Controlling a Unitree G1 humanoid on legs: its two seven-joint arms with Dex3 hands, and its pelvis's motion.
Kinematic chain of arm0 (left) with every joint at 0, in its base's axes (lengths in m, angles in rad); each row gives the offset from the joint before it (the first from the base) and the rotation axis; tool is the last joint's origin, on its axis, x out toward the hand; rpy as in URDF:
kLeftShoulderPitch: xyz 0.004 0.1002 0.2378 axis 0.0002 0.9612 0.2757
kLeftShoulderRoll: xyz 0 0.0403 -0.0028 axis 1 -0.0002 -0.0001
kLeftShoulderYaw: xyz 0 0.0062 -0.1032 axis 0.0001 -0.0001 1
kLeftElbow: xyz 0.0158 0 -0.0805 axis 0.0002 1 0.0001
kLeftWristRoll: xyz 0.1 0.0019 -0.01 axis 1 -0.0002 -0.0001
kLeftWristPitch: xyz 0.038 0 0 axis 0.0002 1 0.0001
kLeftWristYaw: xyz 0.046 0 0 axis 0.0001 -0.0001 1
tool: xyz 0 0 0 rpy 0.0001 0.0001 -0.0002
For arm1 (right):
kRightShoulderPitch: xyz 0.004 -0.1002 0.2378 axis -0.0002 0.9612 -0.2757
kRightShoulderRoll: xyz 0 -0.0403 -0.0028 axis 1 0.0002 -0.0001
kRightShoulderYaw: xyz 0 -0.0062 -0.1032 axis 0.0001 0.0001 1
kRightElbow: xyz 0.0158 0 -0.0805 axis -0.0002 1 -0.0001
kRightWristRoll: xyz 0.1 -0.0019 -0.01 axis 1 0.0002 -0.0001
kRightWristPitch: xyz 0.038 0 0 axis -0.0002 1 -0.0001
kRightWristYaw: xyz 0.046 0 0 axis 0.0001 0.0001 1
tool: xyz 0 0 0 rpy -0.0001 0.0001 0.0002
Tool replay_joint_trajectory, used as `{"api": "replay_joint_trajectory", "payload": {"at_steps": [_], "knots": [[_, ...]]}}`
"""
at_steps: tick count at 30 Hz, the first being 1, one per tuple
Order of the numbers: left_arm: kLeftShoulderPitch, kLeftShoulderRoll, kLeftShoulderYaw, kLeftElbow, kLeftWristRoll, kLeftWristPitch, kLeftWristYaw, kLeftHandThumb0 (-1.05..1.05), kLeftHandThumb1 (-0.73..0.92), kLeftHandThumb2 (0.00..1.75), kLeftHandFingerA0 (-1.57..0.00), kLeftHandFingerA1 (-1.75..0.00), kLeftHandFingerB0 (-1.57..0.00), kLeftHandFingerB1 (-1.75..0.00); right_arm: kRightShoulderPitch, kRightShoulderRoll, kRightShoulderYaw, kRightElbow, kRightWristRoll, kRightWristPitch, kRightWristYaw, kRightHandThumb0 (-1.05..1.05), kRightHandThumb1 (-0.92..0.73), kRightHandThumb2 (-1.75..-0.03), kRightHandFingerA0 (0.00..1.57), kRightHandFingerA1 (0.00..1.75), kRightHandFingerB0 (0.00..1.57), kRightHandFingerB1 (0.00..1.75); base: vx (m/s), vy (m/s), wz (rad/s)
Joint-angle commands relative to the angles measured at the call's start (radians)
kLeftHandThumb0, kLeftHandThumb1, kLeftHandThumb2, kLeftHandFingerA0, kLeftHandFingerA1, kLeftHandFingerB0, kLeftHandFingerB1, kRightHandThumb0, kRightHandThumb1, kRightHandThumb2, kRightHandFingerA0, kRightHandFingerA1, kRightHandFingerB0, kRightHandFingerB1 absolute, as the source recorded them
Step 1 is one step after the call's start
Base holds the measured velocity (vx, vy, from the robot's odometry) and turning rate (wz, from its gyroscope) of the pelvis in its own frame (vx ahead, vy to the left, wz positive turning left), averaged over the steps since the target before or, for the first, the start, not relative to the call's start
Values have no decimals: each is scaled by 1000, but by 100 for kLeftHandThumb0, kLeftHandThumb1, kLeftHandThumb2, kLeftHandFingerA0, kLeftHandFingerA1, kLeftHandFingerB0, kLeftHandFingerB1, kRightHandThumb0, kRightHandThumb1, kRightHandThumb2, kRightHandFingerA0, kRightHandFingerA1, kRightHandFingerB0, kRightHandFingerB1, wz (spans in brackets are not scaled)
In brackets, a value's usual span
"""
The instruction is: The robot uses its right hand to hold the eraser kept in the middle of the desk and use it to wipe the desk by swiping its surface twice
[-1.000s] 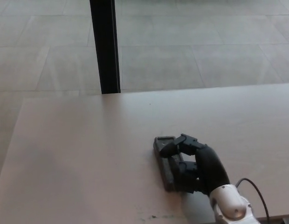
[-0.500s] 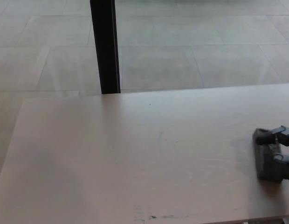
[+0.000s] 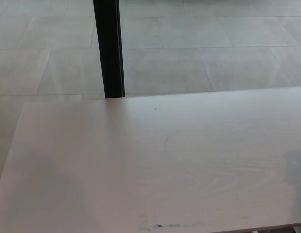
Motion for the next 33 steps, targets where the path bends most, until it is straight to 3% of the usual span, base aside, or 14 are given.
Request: {"api": "replay_joint_trajectory", "payload": {"at_steps": [1,7,9,10,11,13,15,16,17,18,19,20,23,33], "knots": [[-6,11,4,4,-15,-15,4,-70,86,66,-68,-63,-47,-51,77,45,26,29,8,66,35,-38,-56,-100,105,175,84,150,0,0,0],[5,7,6,-10,-15,-16,15,-70,86,66,-70,-63,-48,-51,75,60,34,-62,96,125,210,-35,-72,-81,98,175,75,128,0,0,0],[0,10,8,4,-17,-22,6,-70,87,67,-69,-63,-47,-50,91,56,12,-90,176,99,352,-48,-79,-63,80,175,58,69,0,0,0],[2,12,7,1,-16,-18,6,-70,86,66,-70,-64,-47,-50,98,58,13,-112,186,104,368,-56,-73,-67,73,155,48,50,0,0,0],[5,11,9,-4,-17,-18,8,-71,86,67,-71,-65,-47,-51,100,24,34,-154,200,137,455,-63,-75,-63,56,71,15,26,0,0,0],[8,14,9,-1,-17,-18,3,-71,87,67,-70,-64,-47,-50,81,-4,34,-180,234,183,536,-71,-74,-62,20,40,0,18,0,0,0],[10,14,9,-1,-16,-15,6,-71,87,66,-69,-63,-47,-50,76,-36,39,-235,252,226,575,-96,-68,-98,0,0,0,8,0,0,0],[10,15,9,1,-16,-17,6,-71,87,66,-69,-63,-47,-50,75,-43,41,-244,253,233,582,-96,-68,-98,0,0,0,8,0,0,0],[2,16,11,19,-15,-21,11,-71,87,67,-69,-63,-47,-49,70,-62,42,-256,256,230,606,-80,-79,-64,0,0,0,0,0,0,0],[5,16,10,16,-15,-23,8,-71,86,67,-69,-63,-47,-50,64,-83,45,-264,247,225,616,-93,-66,-92,0,0,0,2,0,0,0],[5,16,11,15,-16,-21,3,-71,87,67,-69,-64,-46,-50,58,-105,51,-263,223,210,609,-86,-83,-66,0,0,0,0,0,0,0],[6,16,12,17,-18,-29,-3,-72,87,67,-67,-64,-46,-50,51,-144,49,-269,195,188,597,-93,-66,-95,0,0,0,0,0,0,0],[13,20,11,8,-16,-26,1,-71,86,67,-69,-62,-48,-50,40,-189,29,-277,190,203,590,-101,-84,-66,0,0,0,0,0,0,0],[15,29,20,17,-24,-24,-10,-70,88,67,-66,-63,-47,-50,149,-383,-234,-397,379,279,671,-103,-87,-67,0,0,0,0,0,0,0]]}}
